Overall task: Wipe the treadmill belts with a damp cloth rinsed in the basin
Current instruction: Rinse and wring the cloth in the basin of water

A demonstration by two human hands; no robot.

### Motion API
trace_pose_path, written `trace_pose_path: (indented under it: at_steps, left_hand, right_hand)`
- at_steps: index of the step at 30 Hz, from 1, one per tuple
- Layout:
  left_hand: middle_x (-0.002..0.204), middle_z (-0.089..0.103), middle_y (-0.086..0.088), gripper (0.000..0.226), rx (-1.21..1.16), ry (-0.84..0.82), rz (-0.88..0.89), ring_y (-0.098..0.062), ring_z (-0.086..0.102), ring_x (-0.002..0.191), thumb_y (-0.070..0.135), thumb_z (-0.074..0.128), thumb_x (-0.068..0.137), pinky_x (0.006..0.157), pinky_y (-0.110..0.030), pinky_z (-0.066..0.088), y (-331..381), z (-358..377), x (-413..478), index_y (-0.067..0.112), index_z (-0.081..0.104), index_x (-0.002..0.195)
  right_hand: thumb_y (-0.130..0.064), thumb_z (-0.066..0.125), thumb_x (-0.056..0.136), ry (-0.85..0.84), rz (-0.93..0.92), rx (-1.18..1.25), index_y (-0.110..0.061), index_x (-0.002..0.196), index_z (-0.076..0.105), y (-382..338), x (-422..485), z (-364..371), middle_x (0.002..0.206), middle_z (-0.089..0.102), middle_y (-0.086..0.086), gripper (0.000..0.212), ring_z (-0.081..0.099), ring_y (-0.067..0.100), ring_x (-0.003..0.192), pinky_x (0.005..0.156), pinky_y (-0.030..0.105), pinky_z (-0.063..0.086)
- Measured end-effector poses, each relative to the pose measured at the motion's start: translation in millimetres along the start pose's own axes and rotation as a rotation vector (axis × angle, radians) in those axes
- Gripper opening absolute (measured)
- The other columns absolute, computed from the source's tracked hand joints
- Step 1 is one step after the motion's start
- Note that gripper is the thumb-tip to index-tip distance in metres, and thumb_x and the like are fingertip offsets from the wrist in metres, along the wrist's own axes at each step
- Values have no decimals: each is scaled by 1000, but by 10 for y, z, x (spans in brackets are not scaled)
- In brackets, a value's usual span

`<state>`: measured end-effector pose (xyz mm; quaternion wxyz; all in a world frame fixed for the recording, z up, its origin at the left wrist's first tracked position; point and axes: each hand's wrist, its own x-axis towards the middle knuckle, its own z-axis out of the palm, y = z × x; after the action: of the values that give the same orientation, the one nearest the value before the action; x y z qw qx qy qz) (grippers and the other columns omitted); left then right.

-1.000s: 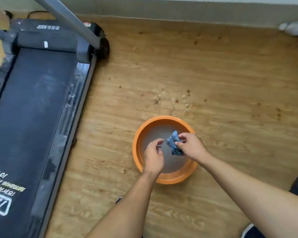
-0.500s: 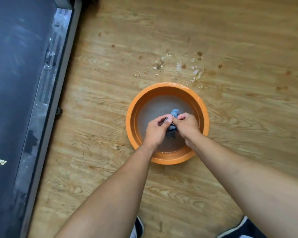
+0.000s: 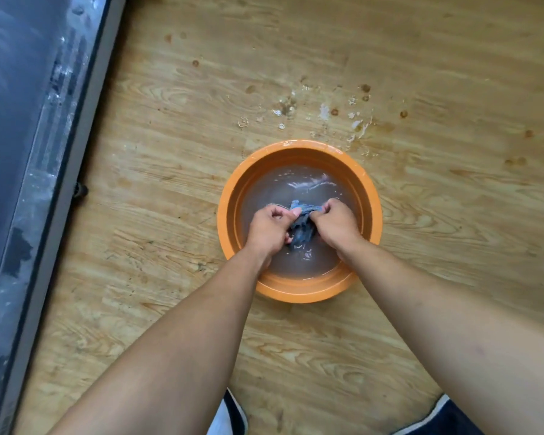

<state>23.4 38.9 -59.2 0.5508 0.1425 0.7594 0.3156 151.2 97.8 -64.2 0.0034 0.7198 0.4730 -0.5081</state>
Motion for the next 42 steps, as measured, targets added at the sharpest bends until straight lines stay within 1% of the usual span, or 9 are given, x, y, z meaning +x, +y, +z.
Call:
trace_pose_path:
  at_steps: [6,13,18,21,27,29,33,39,42]
  left_hand:
    - [60,46,1,41,228,139,69,-14,38,52,36,75,96,52,-27,34,-72,-1,125,17,47,72]
    - [102,75,-1,34,-37,28,-99,-14,69,77,25,79,94,71,-31,57,-141,-137,162,21,61,122]
    - [101,78,-3,9,24,-88,-57,-15,70,82,19,69,101,73,-31,57,-172,-167,193,22,74,108]
    - [104,76,-4,25,110,-21,-91,-21,71,93,37,55,106,89,-34,56,-146,-113,208,18,71,108]
    - [68,64,-10,31,-85,172,-206,-14,54,38,32,56,108,39,-26,47,-194,-53,209,3,65,106]
    - [76,71,-13,43,-212,260,-194,-19,62,46,48,74,96,43,-28,53,-171,-16,202,5,67,98]
    - [124,68,-5,74,-231,243,-171,-26,68,103,42,91,80,91,-40,61,-130,62,155,16,55,139]
    - [92,71,2,26,86,330,84,-20,69,84,7,78,83,83,-34,57,-162,101,172,23,62,94]
    - [103,73,-1,29,-38,235,-40,-20,69,94,40,71,94,95,-39,55,-112,89,156,17,67,112]
  right_hand:
    - [5,57,89,143,129,283,-22,71,37,-2,-167,362,69,42,-4,38,41,20,71,49,17,29]
    - [-3,50,98,19,-65,-137,-13,117,58,1,-114,204,111,66,12,23,61,34,103,86,34,45]
    - [-37,61,83,-92,-70,-140,-22,117,69,-7,29,118,108,76,4,38,71,29,104,95,38,56]
    - [-25,66,91,-136,-177,-213,-27,119,71,-65,-39,154,110,77,1,28,70,25,103,94,32,53]
    - [-24,56,103,-263,-118,-284,-13,67,60,-114,-43,353,79,67,12,38,66,31,83,71,32,44]
    - [-26,54,104,-234,-77,-206,-10,72,60,-115,-32,325,80,65,14,36,64,32,82,71,33,42]
    - [-24,54,97,-30,55,126,-12,101,65,-123,-51,255,104,72,15,17,69,34,96,90,43,58]
    - [-29,63,96,2,42,357,-19,99,75,-155,-290,328,102,79,6,16,72,27,95,90,40,58]
    - [-16,73,97,11,71,507,-18,117,79,-108,-264,358,116,78,0,20,72,18,109,104,39,55]
